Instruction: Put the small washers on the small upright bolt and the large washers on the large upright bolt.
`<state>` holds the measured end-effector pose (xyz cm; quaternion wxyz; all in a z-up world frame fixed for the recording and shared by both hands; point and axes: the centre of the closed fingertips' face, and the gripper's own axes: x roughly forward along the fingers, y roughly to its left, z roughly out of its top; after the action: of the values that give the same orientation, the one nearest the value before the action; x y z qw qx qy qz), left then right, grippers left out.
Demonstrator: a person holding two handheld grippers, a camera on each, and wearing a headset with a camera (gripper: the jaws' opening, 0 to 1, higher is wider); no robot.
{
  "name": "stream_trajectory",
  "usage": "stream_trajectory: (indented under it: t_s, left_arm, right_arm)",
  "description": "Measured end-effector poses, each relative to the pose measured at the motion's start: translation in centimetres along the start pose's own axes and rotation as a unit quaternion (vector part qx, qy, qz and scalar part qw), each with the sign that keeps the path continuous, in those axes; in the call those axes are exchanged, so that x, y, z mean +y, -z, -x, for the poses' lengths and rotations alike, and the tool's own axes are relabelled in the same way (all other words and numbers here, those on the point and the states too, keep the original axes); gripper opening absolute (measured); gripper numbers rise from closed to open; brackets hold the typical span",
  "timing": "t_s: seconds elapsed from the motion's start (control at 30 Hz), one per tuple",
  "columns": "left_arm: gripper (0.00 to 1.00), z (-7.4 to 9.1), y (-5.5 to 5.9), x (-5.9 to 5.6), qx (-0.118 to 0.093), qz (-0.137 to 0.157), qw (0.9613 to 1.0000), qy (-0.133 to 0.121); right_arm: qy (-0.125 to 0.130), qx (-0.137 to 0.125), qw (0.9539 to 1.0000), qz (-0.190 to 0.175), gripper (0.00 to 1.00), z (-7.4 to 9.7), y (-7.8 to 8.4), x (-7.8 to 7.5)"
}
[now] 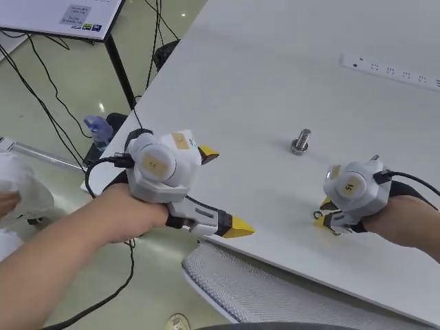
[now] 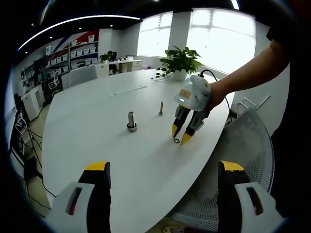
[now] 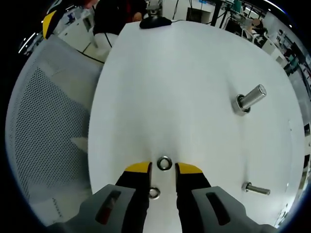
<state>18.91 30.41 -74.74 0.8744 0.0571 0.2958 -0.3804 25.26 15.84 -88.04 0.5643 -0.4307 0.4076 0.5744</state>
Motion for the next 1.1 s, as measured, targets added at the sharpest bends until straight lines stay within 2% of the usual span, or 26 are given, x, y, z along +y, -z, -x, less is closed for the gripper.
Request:
stream_trajectory:
  t_s: [0.17, 0.3, 0.5, 0.77, 1.1]
  left_arm:
    - [0.91, 0.0, -0.1, -0.1, -0.005, 0.002, 1.0, 0.001]
    - [0.91, 0.0, -0.2, 0.0, -0.004, 0.002, 1.0, 0.0]
    - [0.91, 0.0, -0.2, 0.1, -0.003, 0.001, 1.0, 0.0]
    - [0.91, -0.2, -0.2, 0.2, -0.002, 0.001, 1.0, 0.0]
    - [0.9, -0.6, -0.3, 0.6, -0.002, 0.0, 1.0, 0.001]
  right_arm:
    - [0.0, 0.011, 0.9999, 0.01, 0.15, -0.1, -0.3, 0.1]
    - [0.0, 0.018, 0.9998, 0.013, 0.14, 0.0, -0.3, 0.2]
    - [-0.005, -0.004, 0.9995, -0.032, 0.12, 0.2, -0.2, 0.1]
    - [-0.009, -0.003, 0.9996, -0.026, 0.12, 0.4, -0.1, 0.0]
    - [0.0, -0.013, 0.9979, -0.063, 0.12, 1.9, 0.8, -1.1]
